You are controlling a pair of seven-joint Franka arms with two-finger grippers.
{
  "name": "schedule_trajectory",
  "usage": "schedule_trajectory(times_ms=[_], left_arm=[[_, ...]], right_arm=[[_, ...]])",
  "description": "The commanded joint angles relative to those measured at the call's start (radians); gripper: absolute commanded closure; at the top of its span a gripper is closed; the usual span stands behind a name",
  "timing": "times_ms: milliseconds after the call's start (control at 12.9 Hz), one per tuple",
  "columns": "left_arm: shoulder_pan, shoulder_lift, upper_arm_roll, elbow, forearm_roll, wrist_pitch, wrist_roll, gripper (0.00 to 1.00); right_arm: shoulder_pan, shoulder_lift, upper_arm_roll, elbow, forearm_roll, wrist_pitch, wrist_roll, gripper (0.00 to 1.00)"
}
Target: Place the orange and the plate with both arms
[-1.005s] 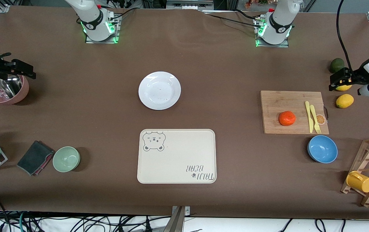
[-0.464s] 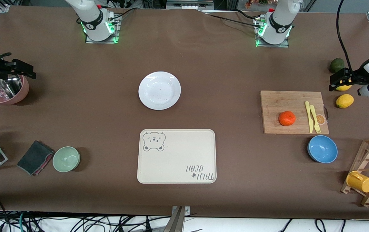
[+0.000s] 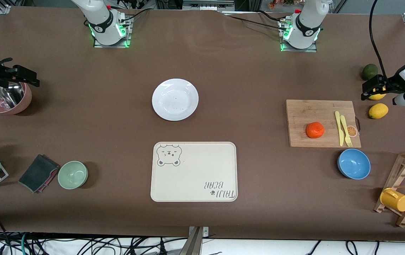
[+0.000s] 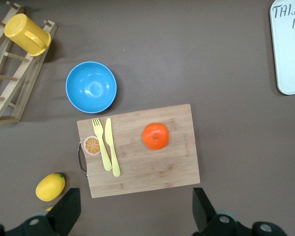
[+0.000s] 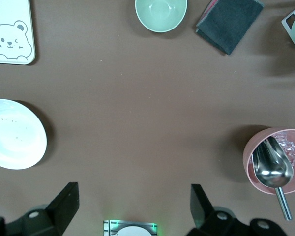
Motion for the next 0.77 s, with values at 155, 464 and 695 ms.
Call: schedule_trajectory(times_ms=[155,464,695], left_arm=[[-0.011,-0.002,0.004,-0.012,0.030,0.016,0.015,0.00],[-0.011,-0.002,0.004,-0.009,0.030,0.014,0.015,0.00],[-0.034,0.151,0.003,0.019,-0.001,0.013,0.012,0.00]], right_arm=[[0.001,0.012,0.004,0.030,0.000,-0.018,0.000,0.00],[0.001,0.012,0.004,0.030,0.000,-0.020,-0.002,0.00],[0.001,0.012,0.004,0.030,0.000,-0.020,-0.002,0.00]])
